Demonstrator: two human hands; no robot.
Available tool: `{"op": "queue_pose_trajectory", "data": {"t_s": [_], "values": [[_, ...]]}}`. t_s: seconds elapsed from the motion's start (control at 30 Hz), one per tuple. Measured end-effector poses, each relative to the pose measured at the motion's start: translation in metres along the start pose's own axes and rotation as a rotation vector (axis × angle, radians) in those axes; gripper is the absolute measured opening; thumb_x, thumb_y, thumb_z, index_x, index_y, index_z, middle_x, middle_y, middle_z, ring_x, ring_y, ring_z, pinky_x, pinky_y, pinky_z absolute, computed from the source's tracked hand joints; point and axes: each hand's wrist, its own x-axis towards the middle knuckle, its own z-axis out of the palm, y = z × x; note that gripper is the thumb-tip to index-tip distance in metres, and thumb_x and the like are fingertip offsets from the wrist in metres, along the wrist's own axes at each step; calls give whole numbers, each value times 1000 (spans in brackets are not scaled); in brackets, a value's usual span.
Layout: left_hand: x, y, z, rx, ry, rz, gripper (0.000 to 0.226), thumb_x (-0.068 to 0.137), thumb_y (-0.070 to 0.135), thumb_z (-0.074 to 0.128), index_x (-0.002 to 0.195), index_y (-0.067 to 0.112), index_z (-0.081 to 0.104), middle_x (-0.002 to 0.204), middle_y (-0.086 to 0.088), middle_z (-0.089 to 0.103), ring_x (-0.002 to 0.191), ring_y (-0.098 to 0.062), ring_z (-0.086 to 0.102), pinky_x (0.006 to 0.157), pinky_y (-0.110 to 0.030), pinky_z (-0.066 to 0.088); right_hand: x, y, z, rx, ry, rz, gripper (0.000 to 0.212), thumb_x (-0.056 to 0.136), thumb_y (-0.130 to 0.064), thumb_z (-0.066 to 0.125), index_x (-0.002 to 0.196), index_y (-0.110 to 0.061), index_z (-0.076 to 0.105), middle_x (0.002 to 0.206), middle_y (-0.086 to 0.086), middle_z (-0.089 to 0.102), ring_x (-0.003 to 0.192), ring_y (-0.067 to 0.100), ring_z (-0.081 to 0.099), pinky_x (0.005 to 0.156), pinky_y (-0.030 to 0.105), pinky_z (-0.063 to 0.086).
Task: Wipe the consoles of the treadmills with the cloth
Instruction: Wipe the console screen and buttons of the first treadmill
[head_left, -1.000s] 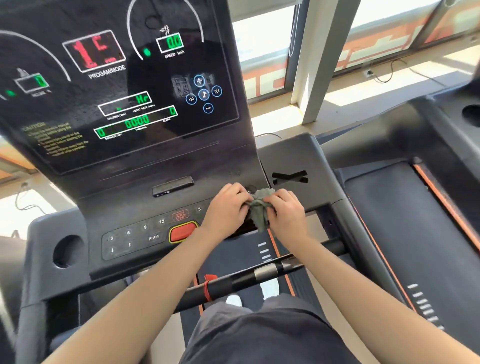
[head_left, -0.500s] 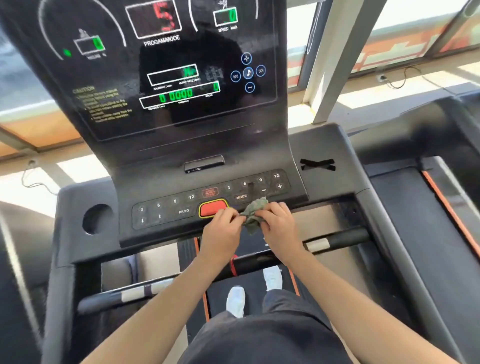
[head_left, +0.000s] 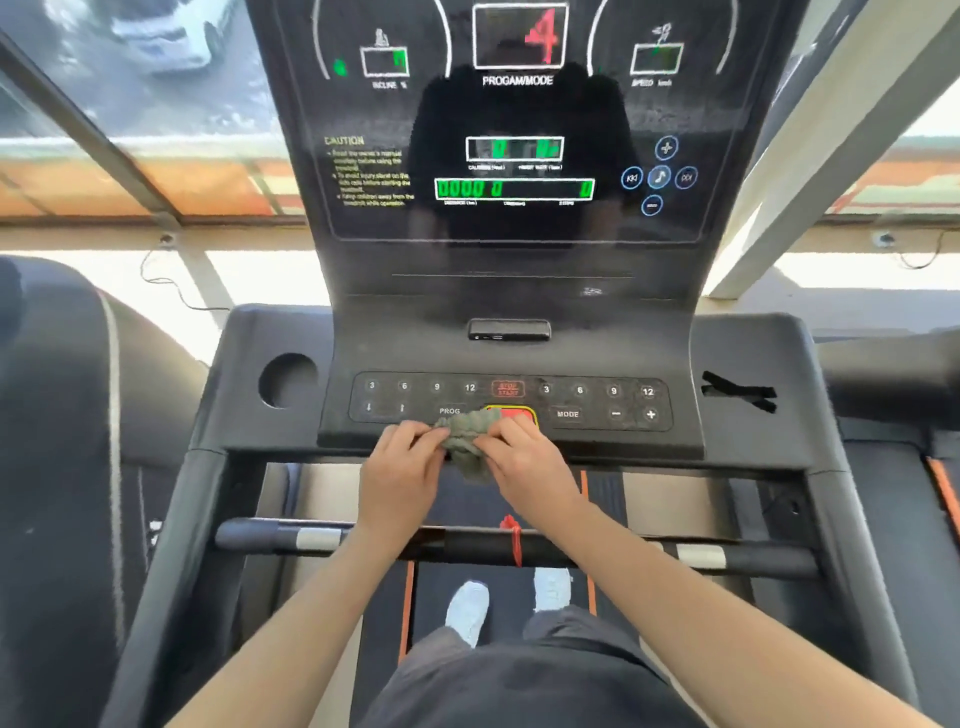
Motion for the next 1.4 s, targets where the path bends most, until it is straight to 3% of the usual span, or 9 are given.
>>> {"op": "queue_pose_trajectory", "data": {"t_s": [0.1,0.23,0.37,0.57,0.73,1.0,1.17,1.3,1.4], "values": [[-12,-16,-25,3,-43,-101,27,86,28,70,109,14,69,102,1,62,92,-19,57,72,-32,54,5,-8,-3,38,-70,-34,21,80,4,66,95,-10,65,94,7,59,85,27,53,74,37,49],[-60,-71,-65,67,-294,-142,38,96,60,43,80,29,57,77,16,53,73,-7,51,60,-29,44,-76,14,-62,86,-296,319,10,101,-11,48,108,-17,51,95,-8,56,85,18,57,70,33,34],[-76,-75,-40,167,-453,-206,40,99,50,35,76,28,59,78,12,53,64,-11,57,54,-28,31,-129,54,-79,67,-382,651,10,100,-12,45,109,-16,44,83,-4,55,84,37,63,66,35,29],[-70,-78,-39,239,-492,-231,41,100,41,41,63,26,53,61,10,47,54,-14,45,49,-28,29,-112,62,-53,-65,-314,678,18,102,-19,47,117,-10,51,88,10,64,89,42,62,66,35,26],[-66,-72,-35,223,-550,-258,42,103,41,38,66,25,50,66,7,54,59,-16,51,55,-31,36,-124,58,-42,-77,-243,664,35,97,-12,52,130,-19,62,114,7,70,87,40,66,69,41,46],[-64,-55,-33,266,-608,-242,37,104,42,36,77,24,55,81,2,66,75,-23,62,66,-34,48,-119,16,-34,14,-218,675,19,89,-18,53,100,-27,66,106,-7,64,99,19,61,81,35,50],[-37,1,-23,-2,-416,-65,13,96,32,58,102,25,68,100,7,66,97,-20,61,78,-37,53,-120,22,-32,91,-222,653,12,90,-22,58,100,-22,65,103,-2,63,96,23,61,84,38,51],[2,49,-5,51,-328,213,51,89,26,60,138,12,57,137,-3,58,119,-25,53,96,-41,52,-120,39,-40,153,-187,639,9,90,-22,57,90,-30,62,95,-4,64,92,21,61,85,39,49],[20,72,6,158,-393,208,67,86,26,53,149,8,43,151,-6,48,133,-27,44,107,-42,45,-117,51,-45,217,-117,616,11,89,-21,57,88,-31,62,88,-12,59,87,18,60,84,40,50]]}}
